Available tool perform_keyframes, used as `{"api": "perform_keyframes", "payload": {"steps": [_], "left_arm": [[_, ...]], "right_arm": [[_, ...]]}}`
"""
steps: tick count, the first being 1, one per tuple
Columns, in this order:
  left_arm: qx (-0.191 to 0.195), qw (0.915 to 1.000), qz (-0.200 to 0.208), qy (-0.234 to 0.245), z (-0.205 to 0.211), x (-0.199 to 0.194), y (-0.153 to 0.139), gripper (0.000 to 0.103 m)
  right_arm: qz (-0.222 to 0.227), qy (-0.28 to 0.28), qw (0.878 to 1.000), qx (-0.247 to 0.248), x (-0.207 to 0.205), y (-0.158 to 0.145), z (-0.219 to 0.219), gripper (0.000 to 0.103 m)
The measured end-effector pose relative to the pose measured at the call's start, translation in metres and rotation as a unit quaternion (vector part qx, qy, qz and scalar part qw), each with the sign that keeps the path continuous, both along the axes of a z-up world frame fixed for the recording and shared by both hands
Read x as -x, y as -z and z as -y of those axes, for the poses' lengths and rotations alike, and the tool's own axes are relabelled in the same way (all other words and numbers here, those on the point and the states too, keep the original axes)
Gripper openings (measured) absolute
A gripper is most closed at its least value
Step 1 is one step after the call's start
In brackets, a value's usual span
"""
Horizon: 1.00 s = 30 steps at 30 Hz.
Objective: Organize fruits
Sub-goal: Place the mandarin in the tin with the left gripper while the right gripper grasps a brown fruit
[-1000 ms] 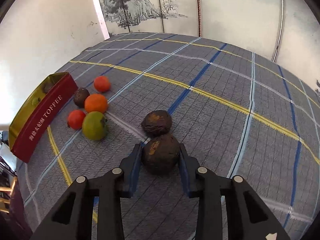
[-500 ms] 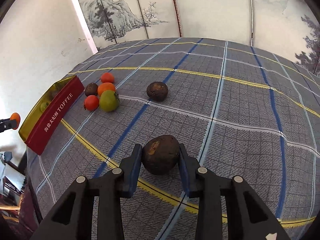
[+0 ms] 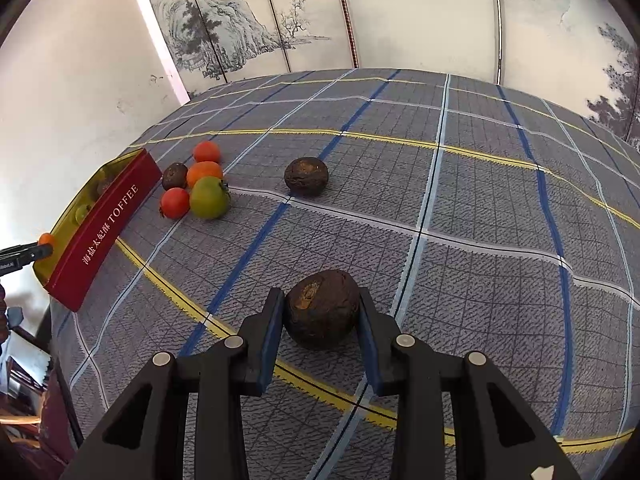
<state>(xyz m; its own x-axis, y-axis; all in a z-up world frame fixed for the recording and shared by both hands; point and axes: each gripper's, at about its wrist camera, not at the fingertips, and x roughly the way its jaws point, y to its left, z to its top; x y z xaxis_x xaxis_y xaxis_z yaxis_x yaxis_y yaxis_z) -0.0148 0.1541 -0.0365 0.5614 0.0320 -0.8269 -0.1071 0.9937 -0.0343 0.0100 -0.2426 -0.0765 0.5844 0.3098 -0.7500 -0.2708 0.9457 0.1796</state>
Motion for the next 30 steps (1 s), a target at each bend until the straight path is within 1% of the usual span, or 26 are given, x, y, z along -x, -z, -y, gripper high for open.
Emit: {"api": "perform_keyframes", "payload": {"steps": [7, 15, 25, 27, 30], "left_arm": [[-0.020, 0.9998, 0.004, 0.002, 0.001, -0.002, 0.003, 0.041], [-0.062, 0.9980, 0.016, 0.002, 0.008, -0.003, 0.006, 0.042], [-0.077, 0.9969, 0.015, 0.006, 0.011, -0.003, 0.006, 0.042], [-0.077, 0.9969, 0.017, 0.004, 0.011, -0.002, 0.005, 0.044], [-0.081, 0.9963, 0.031, -0.002, 0.010, 0.001, 0.000, 0.051]], "right_arm": [[-0.001, 0.005, 1.000, 0.001, 0.000, 0.001, 0.001, 0.033], [-0.002, 0.005, 1.000, 0.001, 0.000, 0.001, 0.002, 0.033], [-0.002, 0.004, 1.000, 0.001, 0.000, 0.001, 0.001, 0.033], [-0.002, 0.004, 1.000, 0.001, 0.000, 0.001, 0.001, 0.033], [-0.002, 0.004, 1.000, 0.002, -0.001, 0.001, 0.001, 0.033]]}}
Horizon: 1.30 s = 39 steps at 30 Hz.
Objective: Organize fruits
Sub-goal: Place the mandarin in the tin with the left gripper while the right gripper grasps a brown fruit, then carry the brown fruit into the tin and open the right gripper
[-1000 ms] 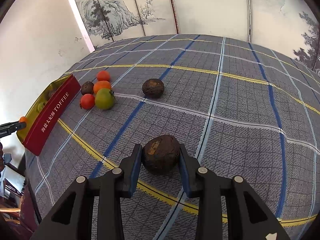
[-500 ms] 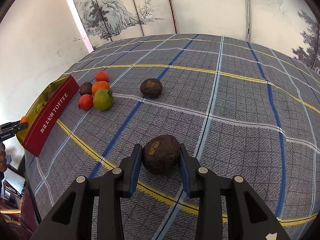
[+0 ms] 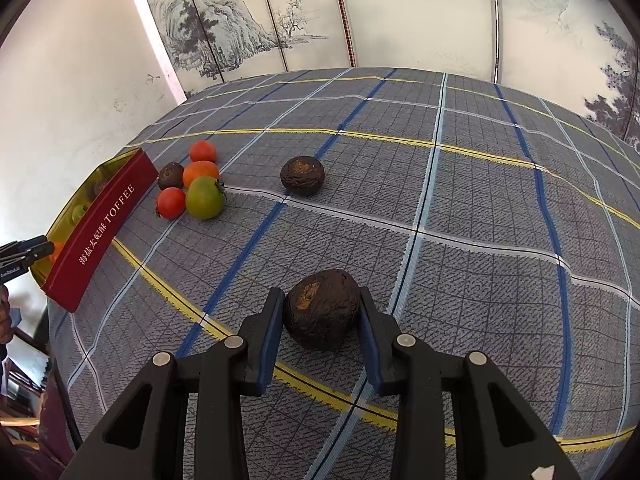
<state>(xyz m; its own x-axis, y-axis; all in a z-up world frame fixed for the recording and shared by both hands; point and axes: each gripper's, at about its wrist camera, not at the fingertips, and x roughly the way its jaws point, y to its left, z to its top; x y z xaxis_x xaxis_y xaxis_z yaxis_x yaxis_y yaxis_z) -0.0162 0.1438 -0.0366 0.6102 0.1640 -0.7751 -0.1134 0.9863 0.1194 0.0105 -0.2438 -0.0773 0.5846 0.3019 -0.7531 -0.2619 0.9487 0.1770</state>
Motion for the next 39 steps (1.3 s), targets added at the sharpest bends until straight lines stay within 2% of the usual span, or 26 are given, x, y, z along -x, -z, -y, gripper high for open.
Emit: {"api": "perform_keyframes", "payload": {"steps": [4, 13, 21, 26, 29, 39], "left_arm": [[-0.006, 0.9999, 0.014, -0.003, 0.001, 0.005, -0.007, 0.057], [-0.025, 0.9989, 0.039, -0.008, 0.010, 0.020, -0.019, 0.057], [-0.061, 0.9967, 0.051, -0.018, 0.024, 0.039, -0.024, 0.058], [-0.088, 0.9944, 0.056, -0.017, 0.032, 0.050, -0.023, 0.065], [-0.092, 0.9939, 0.059, -0.015, 0.033, 0.054, -0.022, 0.068], [-0.096, 0.9933, 0.061, -0.018, 0.031, 0.064, -0.018, 0.069]], "right_arm": [[0.000, 0.000, 1.000, 0.000, 0.000, 0.000, 0.000, 0.033], [0.001, 0.000, 1.000, 0.003, 0.001, -0.001, -0.001, 0.033], [0.001, -0.001, 1.000, 0.014, 0.003, 0.001, 0.000, 0.033], [0.000, -0.008, 1.000, 0.012, 0.016, -0.001, -0.009, 0.033], [-0.002, -0.012, 1.000, 0.007, 0.027, -0.001, -0.013, 0.033], [0.004, -0.038, 0.999, -0.005, 0.057, -0.017, -0.039, 0.033]]}}
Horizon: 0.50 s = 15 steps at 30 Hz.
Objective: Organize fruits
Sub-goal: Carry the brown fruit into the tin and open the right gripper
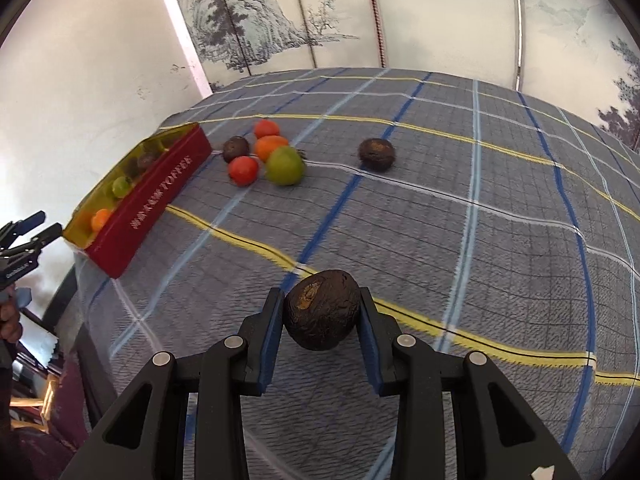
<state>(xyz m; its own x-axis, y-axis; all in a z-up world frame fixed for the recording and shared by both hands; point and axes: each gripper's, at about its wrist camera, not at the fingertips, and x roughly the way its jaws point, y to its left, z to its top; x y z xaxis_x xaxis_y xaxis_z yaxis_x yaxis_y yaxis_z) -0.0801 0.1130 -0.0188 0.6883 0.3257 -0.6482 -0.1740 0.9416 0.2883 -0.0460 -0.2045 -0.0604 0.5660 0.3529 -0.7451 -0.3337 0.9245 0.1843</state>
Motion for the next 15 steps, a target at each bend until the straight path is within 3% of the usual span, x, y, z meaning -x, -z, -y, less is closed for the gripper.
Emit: {"api": "perform_keyframes", "payload": {"steps": [15], "left_arm": [[0.030, 0.9995, 0.006, -0.005, -0.016, 0.018, 0.001, 0.071]], "right_arm": [[0.047, -0.119, 0.992, -0.006, 0.012, -0.060, -0.110, 0.033]]}}
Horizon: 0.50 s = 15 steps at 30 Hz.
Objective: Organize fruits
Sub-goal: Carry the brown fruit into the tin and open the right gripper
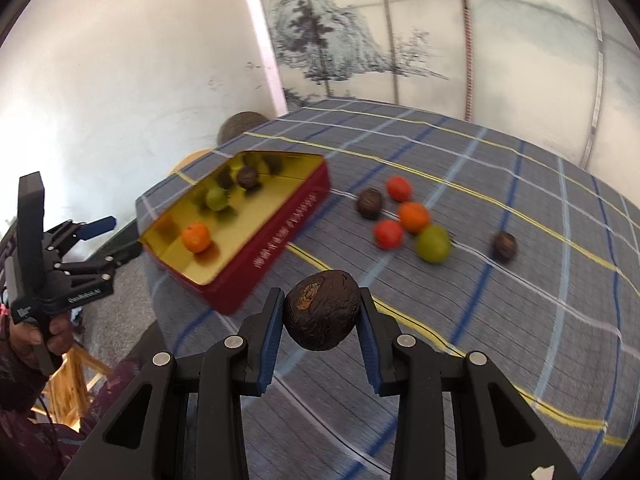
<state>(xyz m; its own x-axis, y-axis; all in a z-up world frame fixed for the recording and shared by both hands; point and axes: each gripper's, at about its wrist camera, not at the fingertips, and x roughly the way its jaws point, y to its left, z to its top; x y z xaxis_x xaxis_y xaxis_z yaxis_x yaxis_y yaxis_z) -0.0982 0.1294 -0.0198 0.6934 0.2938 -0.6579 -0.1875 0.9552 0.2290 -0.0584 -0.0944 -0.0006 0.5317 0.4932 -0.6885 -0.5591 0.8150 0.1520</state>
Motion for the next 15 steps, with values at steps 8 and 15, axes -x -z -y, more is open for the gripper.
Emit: {"api": "perform_keyframes", "payload": {"steps": [8, 15], "left_arm": [[0.006, 0.9999, 0.003, -0.015, -0.017, 0.008, -0.001, 0.073], [-0.004, 0.9997, 0.007, -0.022, -0.029, 0.015, -0.002, 0.077]], "right_arm": [[0.009, -0.078, 0.997, 0.012, -0.016, -0.009, -0.083, 0.033], [-0.021, -0.111, 0.993, 0.024, -0.051, 0.007, -0.137, 0.033]]}}
